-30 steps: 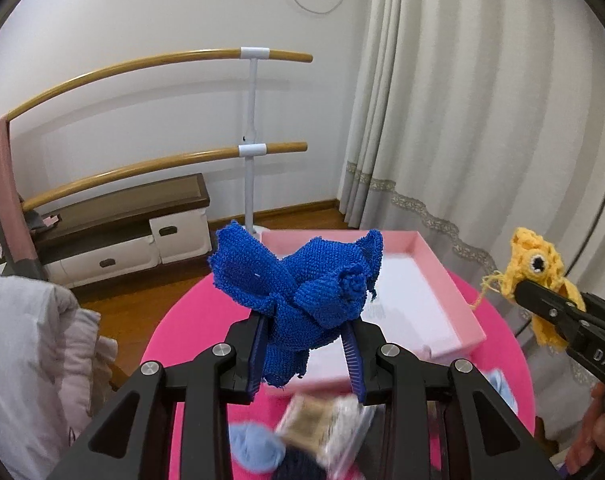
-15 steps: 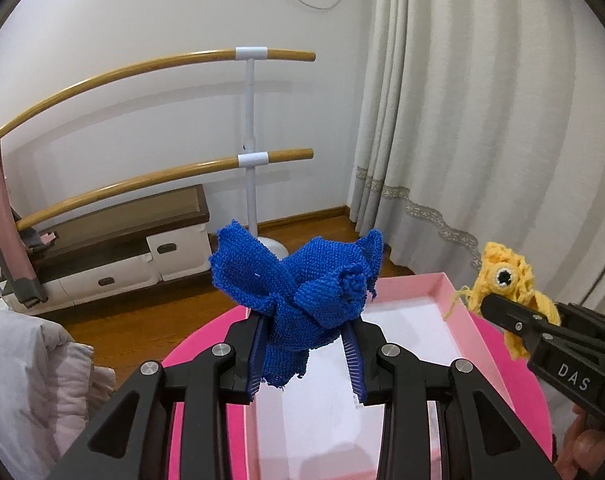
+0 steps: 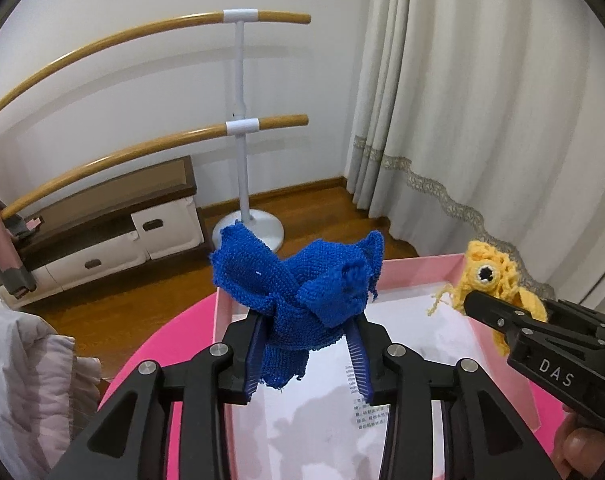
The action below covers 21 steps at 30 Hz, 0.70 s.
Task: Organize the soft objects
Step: 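Carry the blue toy and yellow fish into the pink box with both grippers, then open both grippers to release the toys in the box and withdraw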
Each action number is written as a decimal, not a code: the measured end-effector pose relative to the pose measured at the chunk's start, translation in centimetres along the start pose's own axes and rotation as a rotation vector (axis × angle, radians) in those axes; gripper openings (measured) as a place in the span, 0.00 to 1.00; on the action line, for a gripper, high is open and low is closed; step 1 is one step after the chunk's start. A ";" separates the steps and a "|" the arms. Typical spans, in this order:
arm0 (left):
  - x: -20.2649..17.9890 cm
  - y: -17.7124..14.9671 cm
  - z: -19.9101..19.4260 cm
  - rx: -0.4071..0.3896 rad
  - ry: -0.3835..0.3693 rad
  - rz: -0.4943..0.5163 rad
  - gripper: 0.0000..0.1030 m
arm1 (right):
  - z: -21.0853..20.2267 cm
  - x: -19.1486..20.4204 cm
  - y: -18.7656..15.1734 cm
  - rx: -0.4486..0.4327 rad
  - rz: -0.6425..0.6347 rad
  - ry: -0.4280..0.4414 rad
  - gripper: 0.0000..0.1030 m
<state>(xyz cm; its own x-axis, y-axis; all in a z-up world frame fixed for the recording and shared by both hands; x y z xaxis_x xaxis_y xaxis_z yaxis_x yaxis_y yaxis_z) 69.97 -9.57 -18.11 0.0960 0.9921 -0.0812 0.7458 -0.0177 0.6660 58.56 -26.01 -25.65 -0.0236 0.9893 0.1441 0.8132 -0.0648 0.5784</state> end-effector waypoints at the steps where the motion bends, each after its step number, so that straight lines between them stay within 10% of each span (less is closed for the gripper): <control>1: 0.2 0.3 0.4 0.004 0.000 0.001 0.38 | 0.2 -0.1 0.0 0.006 0.002 -0.001 0.32; 6: 0.4 1.4 1.3 -0.001 0.018 0.015 0.75 | 0.8 -0.6 0.0 0.018 0.023 -0.002 0.53; 11: 0.6 1.8 0.1 -0.058 0.053 0.024 0.92 | -0.2 -1.0 -0.5 0.002 0.044 -0.003 1.00; 21: 1.9 0.2 -6.8 -0.186 0.077 0.002 1.00 | -7.0 -0.6 -1.6 -0.104 0.082 -0.010 1.00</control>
<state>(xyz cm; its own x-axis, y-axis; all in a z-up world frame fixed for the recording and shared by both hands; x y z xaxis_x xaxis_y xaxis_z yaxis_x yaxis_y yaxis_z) 65.87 -6.80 -13.11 0.0418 0.9987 -0.0276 0.6101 -0.0036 0.7923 53.25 -27.37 -21.05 0.0468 0.9812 0.1870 0.7472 -0.1586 0.6454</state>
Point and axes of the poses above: each gripper's, at about its wrist camera, not at the fingertips, and z roughly the way its jaws point, x to its left, y to its top, the point moved 10 cm from there along z, roughly the way its jaws point, and after that the axes turned 3 degrees about x, right-handed, at the moved point
